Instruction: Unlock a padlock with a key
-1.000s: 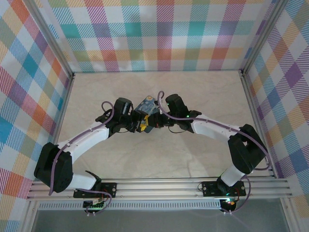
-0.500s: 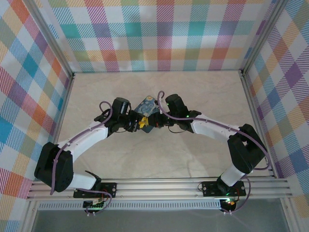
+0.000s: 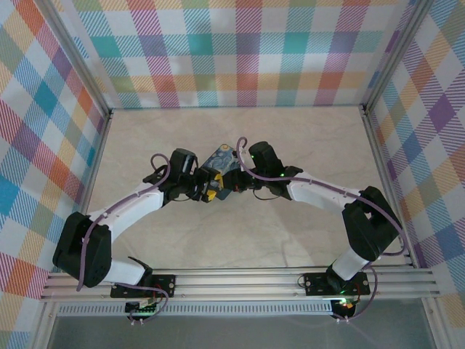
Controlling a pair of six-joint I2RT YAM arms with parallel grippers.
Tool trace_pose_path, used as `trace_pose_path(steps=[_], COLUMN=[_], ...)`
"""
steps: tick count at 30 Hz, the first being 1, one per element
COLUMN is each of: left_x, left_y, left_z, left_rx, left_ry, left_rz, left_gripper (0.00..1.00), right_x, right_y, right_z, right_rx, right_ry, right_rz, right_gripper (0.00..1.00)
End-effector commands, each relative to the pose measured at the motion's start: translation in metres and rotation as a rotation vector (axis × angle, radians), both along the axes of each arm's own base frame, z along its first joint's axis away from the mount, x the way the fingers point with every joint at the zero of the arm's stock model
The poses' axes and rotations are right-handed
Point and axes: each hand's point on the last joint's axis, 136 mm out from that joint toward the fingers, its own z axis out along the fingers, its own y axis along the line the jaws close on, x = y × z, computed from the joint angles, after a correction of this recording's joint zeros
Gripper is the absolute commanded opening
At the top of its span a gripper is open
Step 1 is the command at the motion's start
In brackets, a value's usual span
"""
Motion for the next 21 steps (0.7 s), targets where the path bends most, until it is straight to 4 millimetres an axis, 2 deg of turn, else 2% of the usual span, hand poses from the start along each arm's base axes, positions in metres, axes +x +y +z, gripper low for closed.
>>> trace_pose_path(steps=[1,7,11,21], left_x=[-0.003,0.005,0.005,0.002], left_y=[0.001,-0.007,-0.003,0.009], left_z=[-0.002,0.003,0.005,0.002], left_rx=[-0.020,-0.075,-0.072,-0.072], left_ry=[0.023,0.017,0.012,0.014], left_rz=[0.000,0.005,0.007,0.034], left_gripper=[0.58,0.48,0.38,0.22], right_x=[0.003,0.003,0.001,-0.001], right_y=[0.016,0.028,0.027,0.022], right_z=[0.018,0.021,0.015,0.012], right_rx=[0.058,0.075,0.061,0.055], right_ry=[-0.077,-0.088,-0.081,-0.082], right_rz=[0.054,0.081,0.077,0.069], right_gripper=[0.10,0.10,0.10,0.10])
